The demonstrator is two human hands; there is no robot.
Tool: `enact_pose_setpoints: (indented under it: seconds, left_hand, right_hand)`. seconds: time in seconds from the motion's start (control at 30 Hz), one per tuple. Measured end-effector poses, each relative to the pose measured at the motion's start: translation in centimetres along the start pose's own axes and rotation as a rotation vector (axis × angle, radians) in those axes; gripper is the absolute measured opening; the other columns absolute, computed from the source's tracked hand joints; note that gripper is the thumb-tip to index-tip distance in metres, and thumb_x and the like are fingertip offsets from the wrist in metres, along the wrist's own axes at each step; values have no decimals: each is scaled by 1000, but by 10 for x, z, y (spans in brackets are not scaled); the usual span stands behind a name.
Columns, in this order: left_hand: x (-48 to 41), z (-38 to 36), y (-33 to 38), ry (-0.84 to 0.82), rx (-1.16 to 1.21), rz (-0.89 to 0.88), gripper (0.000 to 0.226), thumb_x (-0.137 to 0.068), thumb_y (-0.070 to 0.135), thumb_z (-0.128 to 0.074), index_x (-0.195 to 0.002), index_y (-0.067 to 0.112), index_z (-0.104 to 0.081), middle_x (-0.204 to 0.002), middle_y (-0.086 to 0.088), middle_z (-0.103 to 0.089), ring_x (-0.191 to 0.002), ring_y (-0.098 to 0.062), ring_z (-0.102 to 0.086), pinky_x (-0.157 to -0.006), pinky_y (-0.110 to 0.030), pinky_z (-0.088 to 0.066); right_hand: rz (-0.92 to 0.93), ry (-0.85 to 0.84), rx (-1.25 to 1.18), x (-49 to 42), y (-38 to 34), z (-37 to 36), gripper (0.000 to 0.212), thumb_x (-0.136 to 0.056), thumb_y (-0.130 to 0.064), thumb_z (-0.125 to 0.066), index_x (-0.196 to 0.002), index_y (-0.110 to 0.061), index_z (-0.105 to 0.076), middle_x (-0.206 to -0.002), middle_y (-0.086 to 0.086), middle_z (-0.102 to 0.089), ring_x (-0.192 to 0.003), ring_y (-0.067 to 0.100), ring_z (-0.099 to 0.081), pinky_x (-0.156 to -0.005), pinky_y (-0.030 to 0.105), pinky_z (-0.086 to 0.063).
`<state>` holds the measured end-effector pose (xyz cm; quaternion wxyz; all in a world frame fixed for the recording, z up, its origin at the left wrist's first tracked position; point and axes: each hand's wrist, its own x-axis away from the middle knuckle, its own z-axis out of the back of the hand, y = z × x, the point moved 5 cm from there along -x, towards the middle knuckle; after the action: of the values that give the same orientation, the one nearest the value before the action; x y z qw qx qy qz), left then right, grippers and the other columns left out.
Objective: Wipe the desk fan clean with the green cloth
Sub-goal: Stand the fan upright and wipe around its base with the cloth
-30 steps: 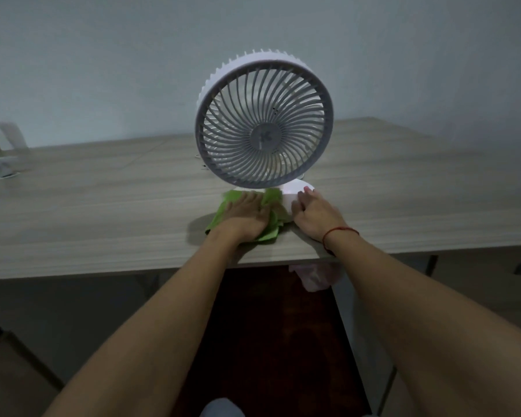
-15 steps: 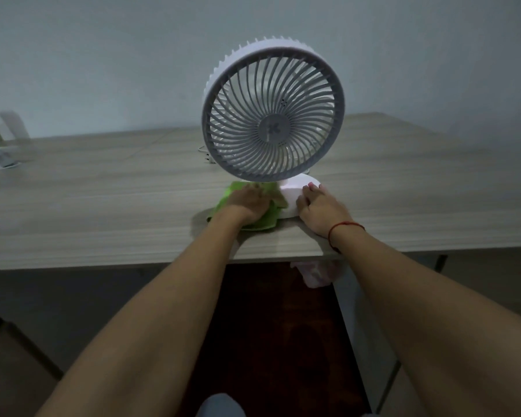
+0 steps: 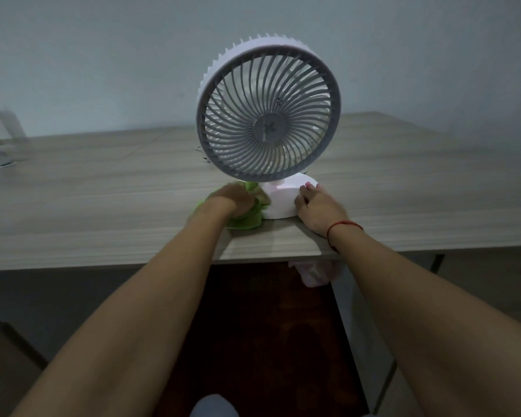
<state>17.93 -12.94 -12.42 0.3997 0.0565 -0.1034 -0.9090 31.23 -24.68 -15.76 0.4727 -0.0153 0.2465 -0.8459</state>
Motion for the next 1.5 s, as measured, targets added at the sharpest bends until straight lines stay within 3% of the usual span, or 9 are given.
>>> enact_pose_setpoints:
  seconds: [0.17,0.43,0.6,0.73,0.83,1.1,1.2,1.33,1.5]
  left_hand:
    - [1,-20,41,44,12,-127,49,-101,36,-24,-141,12,-42,-151,-14,-40,-136,-30,-41,-112,-37,-29]
    - [24,-22,17,105,123,-286,45,-102,32,-31,-145,24,-40,-154,-4,-39,-143,-21,-33,-116,-29,-21]
    - [-2,-15,-23,84,97,-72,52,-99,41,-26,-147,24,-35,-155,-5,-36,-141,-25,-37,-117,-35,-27]
    - [-14,-21,-48,24,29,202,67,-97,47,-16,-152,9,-19,-162,-14,-13,-150,-28,-14,-122,-39,-11]
    - [-17,-19,-39,11,51,250,65,-98,44,-16,-153,10,-11,-163,-13,-3,-151,-26,-4,-123,-41,-4]
    - [5,-28,43,72,-76,-287,50,-100,37,-25,-146,19,-36,-155,-6,-36,-143,-25,-34,-118,-38,-24]
    - [18,-27,40,116,-12,-366,47,-100,38,-28,-144,24,-39,-151,-3,-42,-140,-23,-38,-116,-36,-27]
    - [21,-22,14,143,31,-270,50,-102,37,-27,-146,17,-36,-155,-7,-37,-143,-23,-34,-116,-32,-23]
    - [-4,-20,-18,111,50,-18,54,-100,35,-21,-149,14,-27,-160,-10,-22,-147,-27,-24,-120,-39,-19]
  right_hand:
    - [2,-13,4,2,-2,3,46,-100,-32,-26,-136,-11,-43,-156,4,-31,-147,23,-19,-114,45,-31]
    - [-14,-20,-23,13,-7,11,49,-101,-29,-27,-146,-11,-35,-161,0,-22,-150,18,-13,-119,40,-23]
    - [-9,-14,-33,14,-7,11,49,-101,-29,-27,-146,-10,-34,-160,2,-24,-149,19,-15,-118,38,-23]
    - [-8,-13,-49,9,-2,6,45,-100,-30,-28,-136,-9,-44,-156,3,-31,-146,22,-24,-115,40,-30]
    - [-18,-7,-39,3,0,4,43,-98,-31,-28,-128,-9,-48,-148,5,-40,-142,23,-29,-110,45,-36]
    - [-22,-45,-73,10,-3,10,47,-101,-28,-29,-145,-14,-37,-159,3,-25,-148,23,-18,-118,42,-25]
    - [5,-68,-117,13,-3,13,46,-102,-24,-30,-146,-12,-37,-160,3,-23,-149,22,-16,-120,35,-18]
    - [-5,-56,-103,13,-2,12,48,-102,-26,-30,-147,-11,-34,-162,4,-18,-150,21,-14,-122,34,-15]
    - [1,-54,-93,15,-3,12,47,-102,-26,-29,-146,-9,-36,-161,4,-21,-149,22,-15,-121,36,-18]
